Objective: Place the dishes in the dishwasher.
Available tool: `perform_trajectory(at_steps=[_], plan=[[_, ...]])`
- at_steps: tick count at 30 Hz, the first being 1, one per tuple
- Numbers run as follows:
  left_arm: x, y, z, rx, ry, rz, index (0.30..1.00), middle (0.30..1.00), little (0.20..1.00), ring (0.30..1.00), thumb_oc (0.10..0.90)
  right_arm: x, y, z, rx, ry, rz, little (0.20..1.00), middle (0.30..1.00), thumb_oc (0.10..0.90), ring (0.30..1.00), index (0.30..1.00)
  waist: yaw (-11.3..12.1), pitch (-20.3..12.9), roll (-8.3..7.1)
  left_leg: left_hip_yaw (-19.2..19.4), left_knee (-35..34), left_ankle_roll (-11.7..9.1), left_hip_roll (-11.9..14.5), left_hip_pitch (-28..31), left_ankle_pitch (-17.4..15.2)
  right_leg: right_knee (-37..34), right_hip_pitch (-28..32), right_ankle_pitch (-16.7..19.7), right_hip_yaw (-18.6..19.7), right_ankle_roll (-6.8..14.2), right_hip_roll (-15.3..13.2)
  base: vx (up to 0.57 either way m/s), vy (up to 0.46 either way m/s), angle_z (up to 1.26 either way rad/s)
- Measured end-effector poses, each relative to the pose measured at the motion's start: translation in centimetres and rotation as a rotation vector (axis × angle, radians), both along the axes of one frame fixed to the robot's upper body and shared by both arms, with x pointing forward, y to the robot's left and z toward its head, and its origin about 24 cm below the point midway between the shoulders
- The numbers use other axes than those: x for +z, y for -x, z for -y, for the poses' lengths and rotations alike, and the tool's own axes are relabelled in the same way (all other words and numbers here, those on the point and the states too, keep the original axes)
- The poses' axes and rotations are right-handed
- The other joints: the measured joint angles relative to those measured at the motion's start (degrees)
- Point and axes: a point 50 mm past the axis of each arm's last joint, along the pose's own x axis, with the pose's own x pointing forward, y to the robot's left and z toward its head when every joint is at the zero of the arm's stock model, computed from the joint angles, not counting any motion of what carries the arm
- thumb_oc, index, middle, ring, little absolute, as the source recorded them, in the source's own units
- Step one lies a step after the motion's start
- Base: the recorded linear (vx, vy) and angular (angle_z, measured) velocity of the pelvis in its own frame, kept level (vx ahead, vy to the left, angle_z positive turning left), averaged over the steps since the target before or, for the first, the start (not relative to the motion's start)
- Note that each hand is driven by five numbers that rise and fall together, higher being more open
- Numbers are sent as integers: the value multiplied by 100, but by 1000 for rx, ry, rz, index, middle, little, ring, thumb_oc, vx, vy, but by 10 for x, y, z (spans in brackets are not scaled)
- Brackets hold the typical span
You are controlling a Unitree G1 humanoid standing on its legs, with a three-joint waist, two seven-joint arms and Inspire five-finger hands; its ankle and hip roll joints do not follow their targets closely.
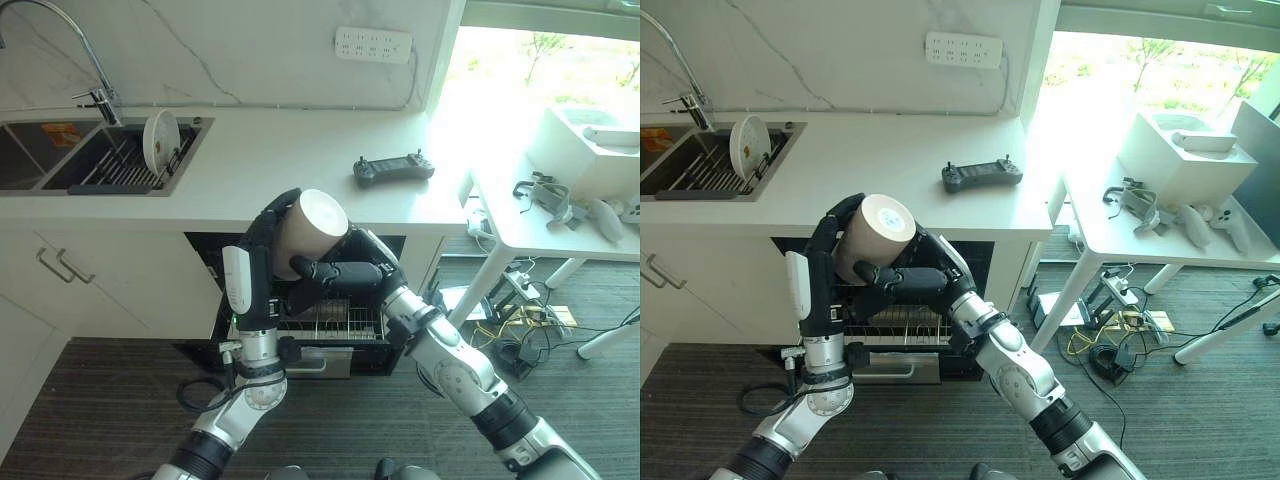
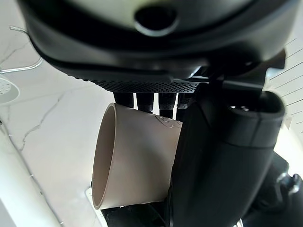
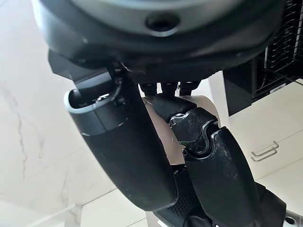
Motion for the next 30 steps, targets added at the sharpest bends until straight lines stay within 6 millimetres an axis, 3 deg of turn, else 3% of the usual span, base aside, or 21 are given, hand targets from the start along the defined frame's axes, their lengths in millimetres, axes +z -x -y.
perform_trajectory(at_steps=[5, 20, 24, 30], plan=[[-4, 1, 4, -18, -7, -16, 300, 300, 300, 300, 400, -8, -3, -5, 14, 39, -46, 900, 900, 800, 900, 900, 84, -1, 2, -47, 13, 4, -19, -2, -2, 5, 27, 0, -33, 0, -18, 7, 4, 4], [-5, -1, 5, -26, 80, -62, 300, 300, 300, 300, 400, -6, -5, -7, 4, 41, -60, 900, 900, 800, 900, 900, 253, -2, 3, -131, 93, 27, -54, -94, -14, 15, 22, 5, -106, 10, -69, 2, -1, 2], [-9, -4, 7, -35, 177, -127, 300, 300, 300, 300, 400, -6, -6, -7, -26, 41, -77, 900, 900, 800, 900, 900, 251, -2, 3, -143, 100, 32, -59, -103, -16, 16, 26, 5, -115, 11, -76, 0, 0, 0], [-18, -3, 5, -28, 162, -171, 300, 300, 300, 300, 400, -1, -8, -5, -78, 1, -54, 900, 900, 800, 900, 900, 241, -1, 4, -230, 153, 35, -61, -179, -18, 12, 25, 4, -178, 10, -80, -11, -15, 6]])
